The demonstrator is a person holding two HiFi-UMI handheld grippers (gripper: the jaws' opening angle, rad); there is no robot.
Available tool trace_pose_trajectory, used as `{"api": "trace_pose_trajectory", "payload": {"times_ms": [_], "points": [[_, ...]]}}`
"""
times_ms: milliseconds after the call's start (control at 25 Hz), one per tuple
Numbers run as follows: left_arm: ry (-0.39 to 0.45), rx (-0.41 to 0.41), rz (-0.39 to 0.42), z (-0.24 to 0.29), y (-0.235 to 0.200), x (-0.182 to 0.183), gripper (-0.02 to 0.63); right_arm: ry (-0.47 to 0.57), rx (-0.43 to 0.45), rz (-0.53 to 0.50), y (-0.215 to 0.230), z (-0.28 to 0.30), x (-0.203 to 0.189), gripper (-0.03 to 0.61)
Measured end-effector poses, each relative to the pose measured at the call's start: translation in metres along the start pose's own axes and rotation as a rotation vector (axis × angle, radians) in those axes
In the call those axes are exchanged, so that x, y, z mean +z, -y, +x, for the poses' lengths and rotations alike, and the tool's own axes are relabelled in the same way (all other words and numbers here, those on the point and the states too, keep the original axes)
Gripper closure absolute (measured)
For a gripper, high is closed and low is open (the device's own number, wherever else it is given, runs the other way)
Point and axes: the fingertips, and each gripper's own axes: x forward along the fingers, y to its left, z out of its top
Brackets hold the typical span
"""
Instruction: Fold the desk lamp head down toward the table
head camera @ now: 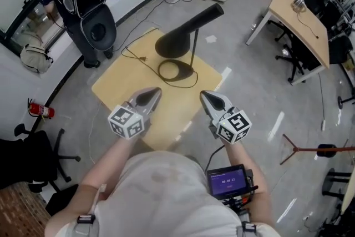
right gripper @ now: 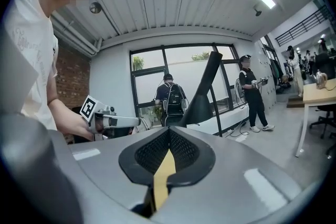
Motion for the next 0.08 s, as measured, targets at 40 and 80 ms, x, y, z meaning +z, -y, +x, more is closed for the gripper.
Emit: {"api": "trace_pose_trajectory", "payload": {"times_ms": [40,80], "points": [[0.002,0.006,-0.001,0.002,0.0034,-0.0008,0.612,0.0,0.005,0.0,0.0019,-0.0028,-0.0007,0.568],[0.004,0.012,-0.002,0.0041,0.0067,-0.0015,0.612,0.001,0.009,0.0,0.0039,-0.0056,-0.0015,0.568]]}}
